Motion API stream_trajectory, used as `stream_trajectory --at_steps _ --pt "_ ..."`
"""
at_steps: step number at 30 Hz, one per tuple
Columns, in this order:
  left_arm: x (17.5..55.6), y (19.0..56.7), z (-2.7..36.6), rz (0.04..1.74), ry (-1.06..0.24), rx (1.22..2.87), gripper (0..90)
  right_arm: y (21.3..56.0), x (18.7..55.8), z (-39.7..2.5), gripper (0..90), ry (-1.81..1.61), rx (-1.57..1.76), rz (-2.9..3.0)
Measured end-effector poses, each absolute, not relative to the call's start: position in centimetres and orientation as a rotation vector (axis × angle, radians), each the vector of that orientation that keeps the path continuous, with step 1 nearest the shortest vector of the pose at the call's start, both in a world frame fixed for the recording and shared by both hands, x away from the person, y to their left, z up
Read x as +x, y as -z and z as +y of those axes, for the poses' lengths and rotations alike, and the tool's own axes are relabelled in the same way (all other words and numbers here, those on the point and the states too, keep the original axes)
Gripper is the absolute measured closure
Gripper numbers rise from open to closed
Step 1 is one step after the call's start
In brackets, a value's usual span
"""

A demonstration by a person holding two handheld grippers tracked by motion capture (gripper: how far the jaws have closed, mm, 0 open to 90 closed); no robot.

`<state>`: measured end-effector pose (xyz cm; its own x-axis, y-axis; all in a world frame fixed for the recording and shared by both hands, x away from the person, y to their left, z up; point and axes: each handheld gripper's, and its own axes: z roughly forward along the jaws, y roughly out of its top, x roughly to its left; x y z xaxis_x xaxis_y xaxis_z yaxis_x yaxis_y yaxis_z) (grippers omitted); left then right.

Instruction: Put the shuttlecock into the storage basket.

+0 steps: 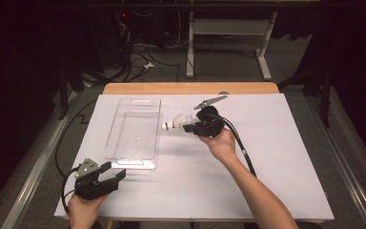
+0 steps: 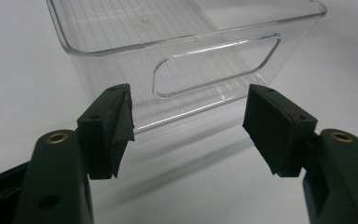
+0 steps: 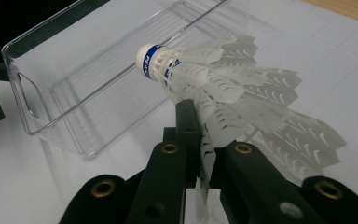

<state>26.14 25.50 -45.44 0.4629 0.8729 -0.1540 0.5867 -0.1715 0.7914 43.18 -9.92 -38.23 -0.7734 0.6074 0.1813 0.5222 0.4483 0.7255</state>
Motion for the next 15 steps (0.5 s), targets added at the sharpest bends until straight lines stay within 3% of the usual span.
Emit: stream_trajectory --at_steps 15 --pt "26.1 45.5 25.6 1.225 -0.441 1.886 33.8 37.4 44.1 -7.2 89.2 -1.245 0.977 2.608"
